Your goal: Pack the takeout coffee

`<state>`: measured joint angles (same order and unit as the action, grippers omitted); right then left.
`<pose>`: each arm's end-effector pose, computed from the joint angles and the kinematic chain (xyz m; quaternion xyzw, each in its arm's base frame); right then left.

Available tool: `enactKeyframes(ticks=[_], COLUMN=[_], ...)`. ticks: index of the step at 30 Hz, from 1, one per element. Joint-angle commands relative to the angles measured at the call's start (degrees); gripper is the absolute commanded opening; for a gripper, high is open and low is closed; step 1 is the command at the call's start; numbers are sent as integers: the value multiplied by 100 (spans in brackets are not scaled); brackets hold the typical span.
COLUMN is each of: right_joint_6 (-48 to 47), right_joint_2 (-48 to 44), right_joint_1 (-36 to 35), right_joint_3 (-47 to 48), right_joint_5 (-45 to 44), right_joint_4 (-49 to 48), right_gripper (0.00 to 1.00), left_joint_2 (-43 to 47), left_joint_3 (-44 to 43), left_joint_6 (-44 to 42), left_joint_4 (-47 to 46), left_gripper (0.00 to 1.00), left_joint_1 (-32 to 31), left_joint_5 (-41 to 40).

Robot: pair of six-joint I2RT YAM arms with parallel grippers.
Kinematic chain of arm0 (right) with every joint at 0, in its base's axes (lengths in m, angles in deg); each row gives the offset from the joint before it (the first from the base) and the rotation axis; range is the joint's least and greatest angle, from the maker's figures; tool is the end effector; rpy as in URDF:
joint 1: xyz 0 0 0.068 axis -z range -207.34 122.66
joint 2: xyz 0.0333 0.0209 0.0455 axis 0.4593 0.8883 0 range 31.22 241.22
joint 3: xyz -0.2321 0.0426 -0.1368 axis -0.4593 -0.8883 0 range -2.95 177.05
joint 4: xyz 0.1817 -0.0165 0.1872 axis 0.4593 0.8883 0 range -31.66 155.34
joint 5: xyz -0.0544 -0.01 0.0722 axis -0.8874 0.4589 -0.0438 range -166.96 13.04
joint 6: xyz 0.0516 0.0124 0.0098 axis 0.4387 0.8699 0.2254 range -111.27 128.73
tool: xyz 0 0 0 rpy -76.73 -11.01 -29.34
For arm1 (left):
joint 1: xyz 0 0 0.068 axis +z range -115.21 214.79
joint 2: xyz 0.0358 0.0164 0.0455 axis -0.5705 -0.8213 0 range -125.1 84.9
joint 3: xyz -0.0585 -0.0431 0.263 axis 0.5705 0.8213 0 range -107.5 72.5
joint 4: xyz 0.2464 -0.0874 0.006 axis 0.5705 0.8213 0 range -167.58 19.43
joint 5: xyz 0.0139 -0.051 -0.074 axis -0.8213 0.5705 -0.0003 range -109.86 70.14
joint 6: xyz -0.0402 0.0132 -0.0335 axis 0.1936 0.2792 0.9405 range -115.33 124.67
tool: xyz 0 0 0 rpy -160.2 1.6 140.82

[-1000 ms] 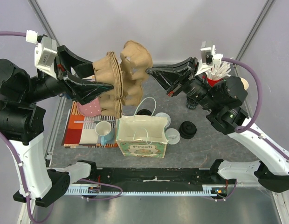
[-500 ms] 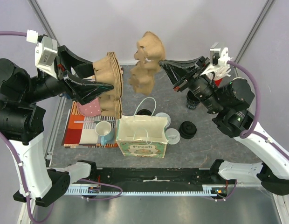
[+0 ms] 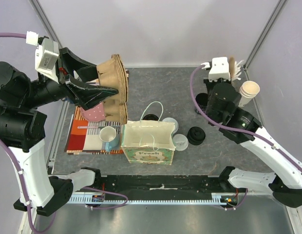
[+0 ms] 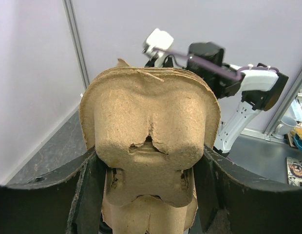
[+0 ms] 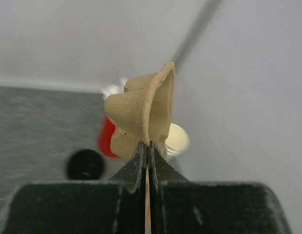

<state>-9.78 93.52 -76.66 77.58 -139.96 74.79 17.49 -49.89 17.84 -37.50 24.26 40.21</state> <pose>0.1553 0.1320 0.4836 -0.0198 0.7018 -0.1880 0.6869 0.0915 -0.0484 0.6160 0.3846 0.5367 -0.4395 0.6091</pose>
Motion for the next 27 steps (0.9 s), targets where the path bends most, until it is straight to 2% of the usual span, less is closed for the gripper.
enactKeyframes(ticks=[1,3,5,6,7,10,13,17,25,26,27], right_joint_6=[-689,-586,-112,377,513,873,1321,1814,2280,2316,2325], right_joint_2=[-368,-264,-18,314,483,1072,1582,2574,3217,3253,3253], right_joint_1=[817,1561,2151,2494,3133,3779,3982,4132,4150,4150,4150], right_joint_3=[-598,-784,-829,-837,-1003,-1451,-1321,-1294,-2033,-2033,-2015], right_joint_5=[-1566,-1296,-778,-35,268,1076,1692,1975,2468,2494,2521], right_joint_4=[367,586,1498,1798,2122,2179,2301,2767,2706,2706,2723], right_gripper=[0,0,0,0,0,0,0,0,0,4,27], left_joint_2=[-26,-26,-35,-35,-35,-8,-8,-43,-166,-175,-184], left_joint_3=[-276,-312,-365,-373,-400,-409,-452,-532,-584,-593,-593], left_joint_6=[133,133,133,133,116,116,125,125,256,265,283], left_joint_4=[-360,-369,-378,-386,-378,-386,-404,-430,-501,-509,-518], left_gripper=[2,2,2,2,2,2,2,2,2,2,2], left_joint_1=[-160,-239,-353,-380,-441,-538,-617,-688,-793,-802,-802], left_joint_5=[66,75,75,75,66,66,57,75,119,110,119])
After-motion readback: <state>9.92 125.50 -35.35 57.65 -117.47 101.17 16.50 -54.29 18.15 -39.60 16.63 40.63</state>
